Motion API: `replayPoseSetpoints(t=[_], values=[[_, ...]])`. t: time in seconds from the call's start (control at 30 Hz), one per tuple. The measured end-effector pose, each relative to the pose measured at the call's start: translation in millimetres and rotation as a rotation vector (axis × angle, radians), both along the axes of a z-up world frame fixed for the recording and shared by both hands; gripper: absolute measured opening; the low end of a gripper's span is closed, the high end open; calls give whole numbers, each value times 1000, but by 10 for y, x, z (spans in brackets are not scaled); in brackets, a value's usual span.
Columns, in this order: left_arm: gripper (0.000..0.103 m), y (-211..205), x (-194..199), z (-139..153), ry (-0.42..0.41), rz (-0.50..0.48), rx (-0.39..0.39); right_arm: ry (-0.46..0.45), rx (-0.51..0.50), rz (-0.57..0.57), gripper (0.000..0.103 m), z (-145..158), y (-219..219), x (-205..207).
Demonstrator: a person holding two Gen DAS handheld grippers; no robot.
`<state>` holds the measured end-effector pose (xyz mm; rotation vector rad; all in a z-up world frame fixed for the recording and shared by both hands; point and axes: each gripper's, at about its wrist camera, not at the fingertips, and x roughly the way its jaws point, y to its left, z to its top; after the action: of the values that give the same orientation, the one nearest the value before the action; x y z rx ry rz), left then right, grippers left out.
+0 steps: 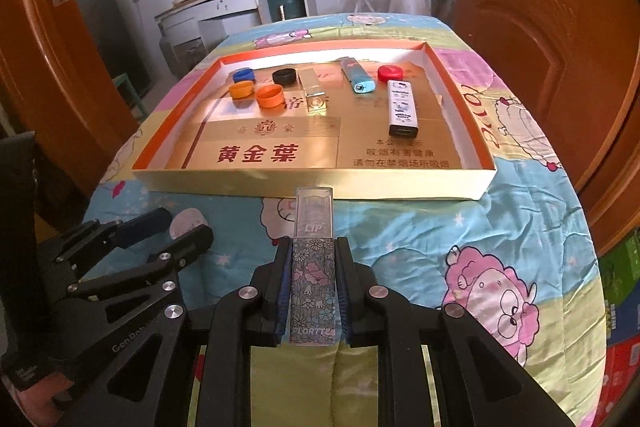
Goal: Organize rigid objects
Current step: 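Grasp the white round cap with the left gripper while the right gripper grasps the patterned glass bottle, then carry the white cap and patterned bottle over the tray with both grippers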
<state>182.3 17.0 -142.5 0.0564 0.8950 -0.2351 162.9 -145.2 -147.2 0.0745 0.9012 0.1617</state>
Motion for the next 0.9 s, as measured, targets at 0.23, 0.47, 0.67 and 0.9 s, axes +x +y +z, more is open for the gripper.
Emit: replayPoseSetpoints(t=[0.23, 0.47, 0.67, 0.9], values=[[30, 80, -81, 97, -16, 19, -20, -11, 11, 2, 20, 34, -20, -27], [30, 150, -149, 307, -53, 33, -49, -32, 16, 9, 20, 125, -17, -58], [30, 176, -143, 458, -71, 47, -78, -54, 23, 15, 20, 230, -15, -58], [30, 186, -86, 627, -104, 60, -90, -76, 29, 26, 20, 361, 2, 7]])
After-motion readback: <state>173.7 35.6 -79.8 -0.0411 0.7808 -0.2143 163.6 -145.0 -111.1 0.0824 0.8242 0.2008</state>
